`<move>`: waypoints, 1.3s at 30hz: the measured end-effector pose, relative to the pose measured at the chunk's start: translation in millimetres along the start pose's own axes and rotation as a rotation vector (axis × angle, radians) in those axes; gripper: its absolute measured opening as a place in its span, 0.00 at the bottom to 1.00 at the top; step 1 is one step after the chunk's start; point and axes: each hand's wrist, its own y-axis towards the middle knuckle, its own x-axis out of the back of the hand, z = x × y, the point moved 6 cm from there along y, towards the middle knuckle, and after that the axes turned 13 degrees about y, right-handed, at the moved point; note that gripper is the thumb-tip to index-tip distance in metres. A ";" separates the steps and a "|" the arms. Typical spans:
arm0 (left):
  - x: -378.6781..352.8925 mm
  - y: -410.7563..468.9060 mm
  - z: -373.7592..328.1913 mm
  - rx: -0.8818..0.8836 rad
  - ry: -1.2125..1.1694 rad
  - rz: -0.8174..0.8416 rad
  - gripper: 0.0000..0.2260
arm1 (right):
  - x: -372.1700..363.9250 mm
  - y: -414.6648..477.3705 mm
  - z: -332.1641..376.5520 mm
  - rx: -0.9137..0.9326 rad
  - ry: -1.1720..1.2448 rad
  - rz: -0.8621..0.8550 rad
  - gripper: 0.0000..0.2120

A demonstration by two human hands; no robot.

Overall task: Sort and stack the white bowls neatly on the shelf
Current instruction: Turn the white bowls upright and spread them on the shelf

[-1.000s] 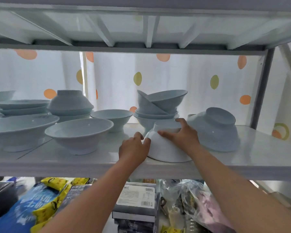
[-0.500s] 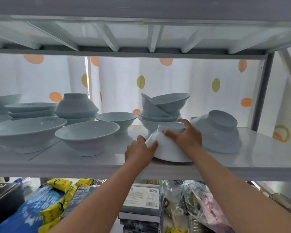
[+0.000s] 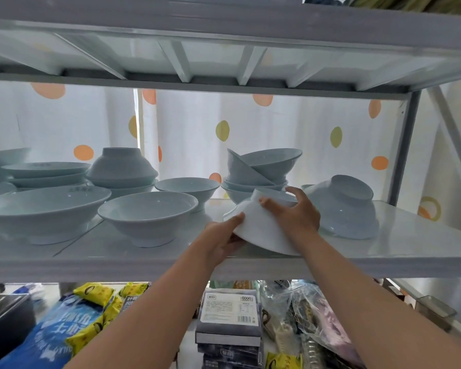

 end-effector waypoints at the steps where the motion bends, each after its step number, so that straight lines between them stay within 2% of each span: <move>1: -1.5 -2.2 -2.5 -0.003 -0.023 0.020 0.14 | -0.2 -1.6 0.9 -0.005 0.011 -0.008 0.36; 7: -10.6 -11.7 -19.0 -0.068 -0.109 -0.007 0.14 | 1.6 -8.6 4.4 -0.051 0.127 -0.013 0.39; 12: -12.5 -19.9 -41.1 -0.165 -0.044 -0.049 0.14 | 8.6 -14.1 8.1 -0.076 0.247 -0.008 0.39; 20: -20.3 -39.0 -65.0 -0.208 0.072 -0.020 0.15 | 21.8 -16.9 13.4 -0.084 0.285 0.011 0.40; 24: -24.6 -49.3 -75.9 -0.277 0.151 -0.046 0.13 | 21.4 -16.0 14.9 -0.090 0.353 0.076 0.39; 29: -25.7 -70.2 -97.9 -0.428 0.456 -0.213 0.07 | 20.2 -20.2 15.7 -0.115 0.488 0.237 0.33; 32: -28.6 -81.0 -108.1 -0.515 0.730 -0.313 0.07 | 16.4 -26.1 10.4 -0.139 0.451 0.348 0.40; 36: -38.2 -91.3 -109.2 -0.608 1.101 -0.368 0.08 | 16.6 -29.9 3.1 -0.097 0.348 0.411 0.38; 39: -47.4 -96.8 -104.2 -0.714 1.326 -0.377 0.12 | 14.8 -32.8 -1.3 -0.055 0.230 0.462 0.42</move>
